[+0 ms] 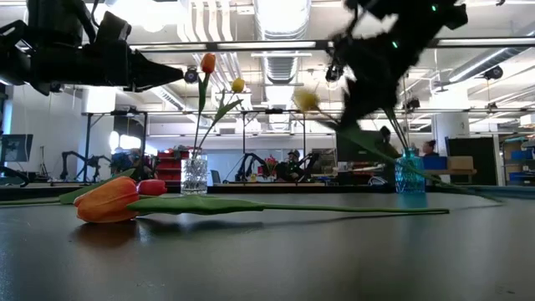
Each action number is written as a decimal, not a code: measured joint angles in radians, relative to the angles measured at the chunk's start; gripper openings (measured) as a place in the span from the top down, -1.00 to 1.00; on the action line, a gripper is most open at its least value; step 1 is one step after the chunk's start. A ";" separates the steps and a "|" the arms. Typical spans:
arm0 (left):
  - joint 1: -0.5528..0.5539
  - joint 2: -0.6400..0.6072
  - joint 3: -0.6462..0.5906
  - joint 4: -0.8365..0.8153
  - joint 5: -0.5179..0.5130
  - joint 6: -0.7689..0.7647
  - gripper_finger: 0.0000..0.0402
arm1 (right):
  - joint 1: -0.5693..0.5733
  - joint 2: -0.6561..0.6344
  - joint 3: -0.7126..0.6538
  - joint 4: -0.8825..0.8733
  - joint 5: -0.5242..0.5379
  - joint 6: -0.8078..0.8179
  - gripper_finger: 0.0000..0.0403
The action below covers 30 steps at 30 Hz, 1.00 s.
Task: Sort flowers into vase by color
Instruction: Put the yellow flower into the transparent vase
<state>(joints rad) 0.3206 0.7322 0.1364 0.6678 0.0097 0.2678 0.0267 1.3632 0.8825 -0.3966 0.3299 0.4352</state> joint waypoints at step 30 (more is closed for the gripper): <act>-0.052 0.250 0.115 0.058 0.068 -0.088 0.31 | 0.048 0.352 0.179 1.209 0.030 -0.732 0.94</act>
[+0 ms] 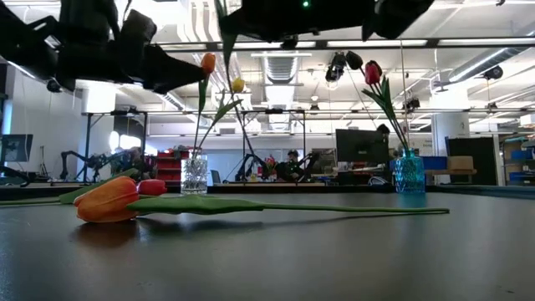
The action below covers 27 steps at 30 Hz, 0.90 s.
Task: Sort flowers into vase by color
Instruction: Put the yellow flower into the transparent vase
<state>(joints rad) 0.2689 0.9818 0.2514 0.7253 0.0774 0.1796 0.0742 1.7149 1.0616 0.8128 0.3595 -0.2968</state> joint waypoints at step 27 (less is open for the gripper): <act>-0.078 0.206 0.074 0.194 0.175 -0.040 0.26 | 0.006 0.024 0.063 -0.029 -0.045 0.008 0.94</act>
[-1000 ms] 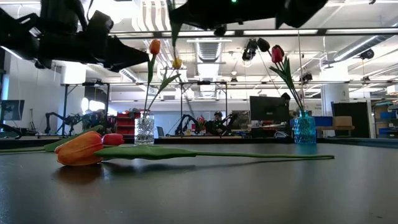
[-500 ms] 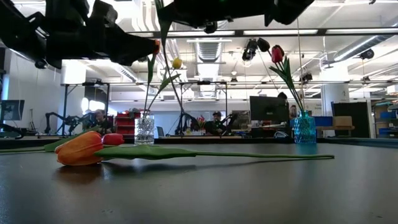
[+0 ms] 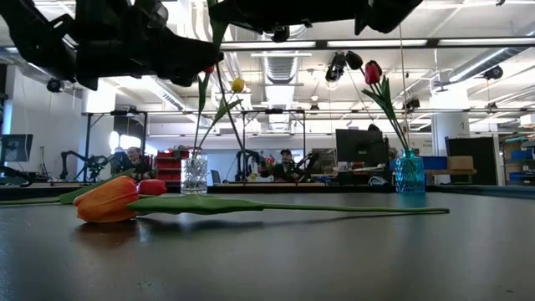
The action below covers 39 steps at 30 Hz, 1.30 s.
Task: Sort flowers into vase by color
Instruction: Put the yellow flower into the transparent vase
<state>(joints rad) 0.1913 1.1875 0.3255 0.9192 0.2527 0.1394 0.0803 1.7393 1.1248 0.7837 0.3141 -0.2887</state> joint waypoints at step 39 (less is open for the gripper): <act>0.001 -0.292 0.090 -0.382 -0.248 0.122 1.00 | 0.014 -0.122 -0.006 -0.271 0.272 -0.079 0.11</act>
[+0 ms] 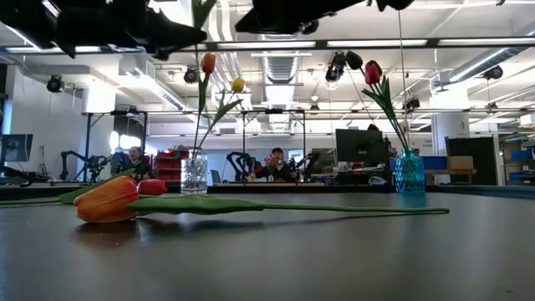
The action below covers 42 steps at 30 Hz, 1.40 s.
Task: Sort flowers into vase by color
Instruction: Put the yellow flower into the transparent vase
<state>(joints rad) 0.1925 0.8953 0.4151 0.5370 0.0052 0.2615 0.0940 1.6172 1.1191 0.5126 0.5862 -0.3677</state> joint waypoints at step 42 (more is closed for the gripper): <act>0.969 0.303 0.295 0.037 0.644 -0.284 1.00 | 0.000 -0.057 -0.070 -0.007 0.017 -0.037 0.95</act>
<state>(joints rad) 1.1614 1.1981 0.7101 0.5743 0.6487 -0.0220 0.0937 1.5600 1.0496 0.5056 0.6033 -0.4051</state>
